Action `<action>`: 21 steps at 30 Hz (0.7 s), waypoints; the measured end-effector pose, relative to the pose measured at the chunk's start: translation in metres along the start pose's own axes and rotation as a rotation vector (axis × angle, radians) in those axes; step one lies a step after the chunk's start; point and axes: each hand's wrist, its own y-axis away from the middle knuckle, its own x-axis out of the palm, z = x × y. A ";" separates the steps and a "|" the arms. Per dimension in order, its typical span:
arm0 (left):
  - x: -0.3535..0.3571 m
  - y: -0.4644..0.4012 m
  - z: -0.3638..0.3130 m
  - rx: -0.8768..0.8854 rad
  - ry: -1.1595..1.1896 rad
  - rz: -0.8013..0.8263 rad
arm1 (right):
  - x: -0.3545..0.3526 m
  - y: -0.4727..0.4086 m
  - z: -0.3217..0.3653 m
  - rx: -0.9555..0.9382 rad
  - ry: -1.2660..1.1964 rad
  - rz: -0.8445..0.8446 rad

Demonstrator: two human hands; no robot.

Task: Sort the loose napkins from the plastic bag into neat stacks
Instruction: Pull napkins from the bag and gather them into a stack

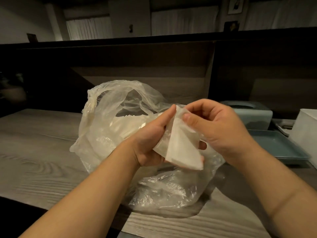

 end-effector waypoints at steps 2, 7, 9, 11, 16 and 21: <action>0.002 0.001 0.000 -0.007 0.016 0.057 | 0.003 0.000 -0.003 -0.004 0.011 -0.053; 0.003 0.002 -0.001 -0.024 0.015 0.110 | 0.008 0.000 -0.008 0.003 -0.072 -0.147; 0.004 0.003 -0.001 -0.021 0.012 0.088 | 0.011 0.000 -0.011 -0.036 -0.032 -0.162; 0.005 0.004 -0.001 -0.018 0.010 0.075 | 0.011 -0.002 -0.016 -0.102 0.120 -0.187; 0.007 0.004 -0.002 -0.036 0.056 0.065 | 0.012 -0.005 -0.023 -0.051 0.130 -0.132; 0.008 0.005 -0.003 -0.017 0.090 0.088 | 0.011 -0.006 -0.026 -0.005 0.181 -0.080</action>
